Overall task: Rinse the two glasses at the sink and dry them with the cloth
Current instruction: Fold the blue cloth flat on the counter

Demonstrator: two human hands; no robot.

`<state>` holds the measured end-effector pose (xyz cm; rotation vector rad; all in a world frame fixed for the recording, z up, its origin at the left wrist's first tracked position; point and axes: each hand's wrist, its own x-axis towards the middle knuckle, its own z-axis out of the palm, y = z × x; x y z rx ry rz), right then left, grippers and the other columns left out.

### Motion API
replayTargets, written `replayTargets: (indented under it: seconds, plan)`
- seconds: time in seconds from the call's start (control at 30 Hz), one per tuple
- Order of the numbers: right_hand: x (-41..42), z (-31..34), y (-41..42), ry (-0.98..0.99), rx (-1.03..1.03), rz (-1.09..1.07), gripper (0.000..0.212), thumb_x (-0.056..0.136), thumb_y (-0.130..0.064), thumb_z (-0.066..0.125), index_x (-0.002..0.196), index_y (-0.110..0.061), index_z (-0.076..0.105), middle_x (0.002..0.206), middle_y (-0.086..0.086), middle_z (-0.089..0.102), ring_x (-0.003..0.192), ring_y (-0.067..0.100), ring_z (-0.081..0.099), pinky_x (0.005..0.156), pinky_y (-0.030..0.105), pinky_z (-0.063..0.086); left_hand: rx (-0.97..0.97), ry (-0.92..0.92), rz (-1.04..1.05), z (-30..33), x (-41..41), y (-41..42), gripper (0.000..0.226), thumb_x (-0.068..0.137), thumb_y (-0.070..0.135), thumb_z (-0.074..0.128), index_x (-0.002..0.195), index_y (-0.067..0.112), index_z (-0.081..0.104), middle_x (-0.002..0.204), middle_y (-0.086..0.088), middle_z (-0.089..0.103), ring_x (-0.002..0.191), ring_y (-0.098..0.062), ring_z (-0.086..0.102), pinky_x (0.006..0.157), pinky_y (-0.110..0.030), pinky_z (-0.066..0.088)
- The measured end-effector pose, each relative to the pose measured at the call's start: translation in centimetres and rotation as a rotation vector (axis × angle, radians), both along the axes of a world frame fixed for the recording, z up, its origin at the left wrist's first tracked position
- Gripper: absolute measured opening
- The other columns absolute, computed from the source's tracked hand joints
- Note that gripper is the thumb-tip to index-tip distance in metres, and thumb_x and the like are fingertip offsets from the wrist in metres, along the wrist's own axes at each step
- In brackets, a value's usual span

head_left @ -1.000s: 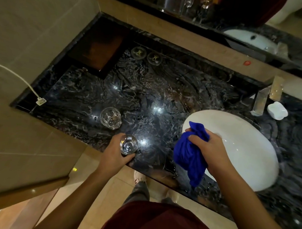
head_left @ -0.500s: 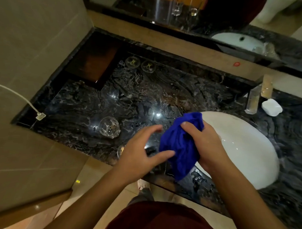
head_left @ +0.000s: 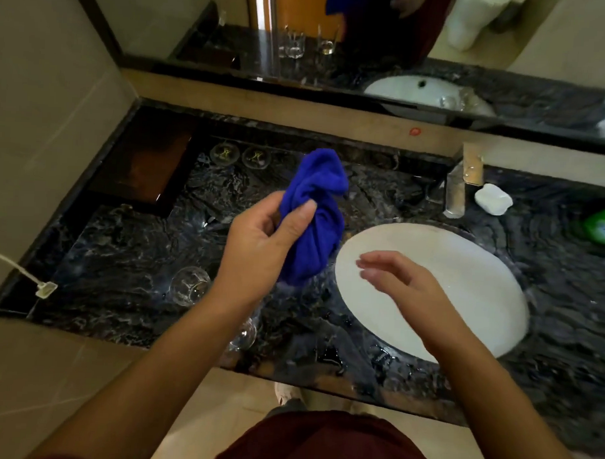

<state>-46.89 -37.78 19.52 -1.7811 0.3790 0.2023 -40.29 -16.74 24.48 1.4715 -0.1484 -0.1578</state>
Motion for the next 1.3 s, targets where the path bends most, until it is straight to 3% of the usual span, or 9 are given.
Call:
replayTargets:
  seconds: [0.13, 0.3, 0.47, 0.67, 0.8, 0.9, 1.1, 1.2, 1.3]
  plan:
    - [1.4, 1.5, 1.2, -0.130, -0.016, 0.257, 0.075, 0.080, -0.050, 0.078, 0.146, -0.040, 0.044, 0.147, -0.018, 0.054, 0.135, -0.003, 0.049, 0.109, 0.026, 0.043, -0.143, 0.108, -0.163, 0.9, 0.9, -0.5, 0.015, 0.095, 0.024, 0.062, 0.105, 0.020, 0.073, 0.102, -0.006, 0.075, 0.098, -0.019, 0.070, 0.087, -0.034, 0.056]
    - [3.3, 2.9, 2.2, -0.243, -0.032, 0.315, 0.028, 0.091, -0.034, 0.070, 0.114, -0.018, 0.073, 0.104, 0.000, 0.078, 0.096, 0.012, 0.072, 0.088, 0.043, 0.058, 0.009, 0.021, -0.240, 1.1, 1.9, 0.4, 0.019, 0.089, 0.020, 0.074, 0.107, 0.014, 0.068, 0.098, 0.001, 0.074, 0.092, -0.011, 0.068, 0.079, -0.025, 0.055]
    - [2.7, 3.6, 2.0, -0.378, -0.142, 0.277, 0.047, 0.097, -0.049, 0.056, 0.082, -0.005, 0.065, 0.073, 0.013, 0.063, 0.067, 0.025, 0.058, 0.061, 0.038, 0.044, 0.226, -0.033, -0.213, -0.3, 2.9, 1.5, 0.017, 0.090, -0.002, 0.070, 0.103, 0.009, 0.068, 0.091, 0.000, 0.074, 0.084, -0.006, 0.068, 0.075, -0.020, 0.053]
    - [3.5, 4.7, 1.8, -0.430, -0.171, 0.138, 0.015, 0.098, -0.029, 0.066, 0.086, -0.020, 0.063, 0.072, -0.010, 0.061, 0.067, 0.006, 0.056, 0.061, 0.023, 0.043, 0.303, -0.012, -0.127, -2.7, 3.3, 1.7, 0.046, 0.087, -0.018, 0.052, 0.100, 0.023, 0.067, 0.093, 0.003, 0.075, 0.085, -0.003, 0.069, 0.077, -0.021, 0.054]
    - [4.0, 5.5, 0.6, -0.395, -0.170, 0.159, 0.026, 0.089, -0.028, 0.073, 0.079, -0.012, 0.055, 0.066, 0.006, 0.055, 0.060, 0.017, 0.053, 0.058, 0.031, 0.041, 0.201, 0.199, 0.080, -4.4, 4.0, 1.9, 0.030, 0.078, -0.003, 0.050, 0.085, 0.019, 0.069, 0.076, 0.004, 0.070, 0.071, -0.009, 0.061, 0.065, -0.030, 0.046]
    - [4.7, 6.5, 0.1, -0.360, -0.151, 0.208, 0.022, 0.094, -0.018, 0.073, 0.085, -0.008, 0.056, 0.072, 0.008, 0.057, 0.065, 0.017, 0.055, 0.060, 0.031, 0.044, 0.057, 0.319, -0.133, -5.2, 4.2, 3.0, 0.037, 0.067, 0.015, 0.056, 0.103, 0.017, 0.068, 0.094, -0.003, 0.073, 0.086, -0.015, 0.065, 0.070, -0.027, 0.048]
    - [5.6, 7.5, 0.8, -0.327, -0.236, 0.429, 0.021, 0.091, -0.018, 0.075, 0.110, -0.023, 0.068, 0.098, -0.009, 0.072, 0.091, 0.010, 0.068, 0.075, 0.024, 0.056, 0.440, -0.018, -0.399, -5.3, 4.1, 2.8, 0.066, 0.073, 0.045, 0.087, 0.129, 0.028, 0.057, 0.121, 0.008, 0.069, 0.112, -0.012, 0.067, 0.097, -0.037, 0.055]
    - [5.8, 7.2, 1.3, -0.302, -0.232, 0.427, 0.016, 0.091, -0.021, 0.076, 0.105, -0.025, 0.069, 0.093, -0.008, 0.072, 0.087, 0.013, 0.069, 0.074, 0.033, 0.057, 0.531, -0.202, -0.342, -5.2, 4.8, 2.4, 0.026, 0.085, 0.021, 0.075, 0.109, 0.024, 0.064, 0.105, 0.007, 0.071, 0.098, -0.005, 0.067, 0.088, -0.027, 0.053]
    - [6.0, 6.5, 1.2, -0.302, -0.218, 0.388, 0.007, 0.094, -0.021, 0.073, 0.100, -0.019, 0.068, 0.089, 0.000, 0.072, 0.083, 0.020, 0.070, 0.072, 0.041, 0.057, 0.633, -0.213, -0.267, -5.7, 5.4, 3.0, 0.030, 0.082, -0.007, 0.057, 0.092, 0.020, 0.067, 0.082, 0.004, 0.070, 0.069, 0.005, 0.063, 0.066, -0.014, 0.046]
